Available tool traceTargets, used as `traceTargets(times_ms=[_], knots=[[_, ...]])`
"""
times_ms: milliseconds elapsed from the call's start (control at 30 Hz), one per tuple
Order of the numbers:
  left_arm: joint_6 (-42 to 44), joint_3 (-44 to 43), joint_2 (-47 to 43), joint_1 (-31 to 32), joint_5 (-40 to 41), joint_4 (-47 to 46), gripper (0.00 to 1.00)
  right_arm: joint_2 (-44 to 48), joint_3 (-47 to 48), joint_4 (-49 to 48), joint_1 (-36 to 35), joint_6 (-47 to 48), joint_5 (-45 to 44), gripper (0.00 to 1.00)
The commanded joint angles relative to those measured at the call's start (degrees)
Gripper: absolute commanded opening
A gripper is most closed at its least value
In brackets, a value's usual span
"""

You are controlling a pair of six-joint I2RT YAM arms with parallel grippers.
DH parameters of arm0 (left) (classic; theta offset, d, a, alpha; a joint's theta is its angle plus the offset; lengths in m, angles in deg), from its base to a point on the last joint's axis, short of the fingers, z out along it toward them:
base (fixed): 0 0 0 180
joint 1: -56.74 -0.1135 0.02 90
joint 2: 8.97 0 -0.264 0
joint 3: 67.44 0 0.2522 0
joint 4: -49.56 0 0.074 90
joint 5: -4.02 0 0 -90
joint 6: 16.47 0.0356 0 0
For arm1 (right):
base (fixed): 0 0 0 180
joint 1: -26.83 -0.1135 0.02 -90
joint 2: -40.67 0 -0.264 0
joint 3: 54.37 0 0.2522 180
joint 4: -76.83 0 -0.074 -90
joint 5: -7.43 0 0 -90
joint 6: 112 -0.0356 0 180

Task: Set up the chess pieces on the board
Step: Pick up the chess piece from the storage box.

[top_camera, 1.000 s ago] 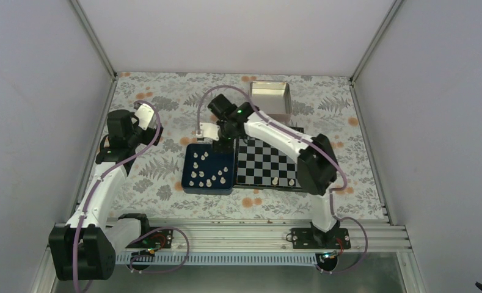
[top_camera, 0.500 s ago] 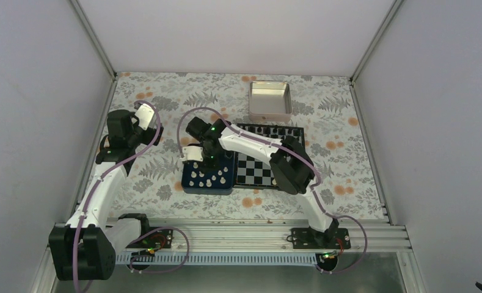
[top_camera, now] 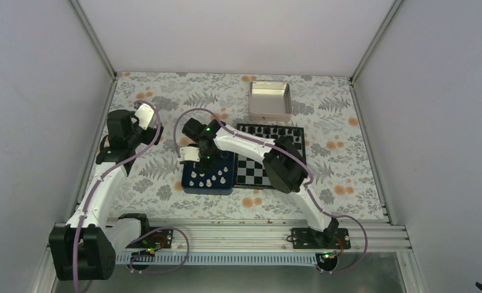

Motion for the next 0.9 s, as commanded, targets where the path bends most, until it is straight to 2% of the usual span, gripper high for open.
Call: traceTargets(times_ms=[0,233,433,533,733,867], knots=[[-0.72,1.20,-0.45,-0.26,-0.50,-2.39,1.00,-1.64,1.37,0.34,-0.91,-0.95,-0.78,0.32],[-0.55,1.38,-0.68,-0.28,-0.52,-2.44,1.00,-2.75,1.92,1.00,-1.03,-1.09,-1.12,0.26],[-0.72,1.41,-0.44,-0.30,-0.76,-2.43,1.00,-2.68,1.78,1.30,-1.14,-1.16,-1.10,0.10],[-0.75,1.43,-0.70,-0.25,-0.67,-2.35,1.00,-1.76,1.78,1.21,-1.20,-1.20,-1.23,0.06],[-0.68,1.50,-0.71,-0.30,-0.29,-2.26,1.00,3.86,0.80,1.92,-0.50,-1.17,-2.30,0.04],[-0.73,1.29,-0.71,-0.30,-0.28,-2.09,1.00,11.65,-3.98,1.59,1.58,-1.11,-3.03,0.04]])
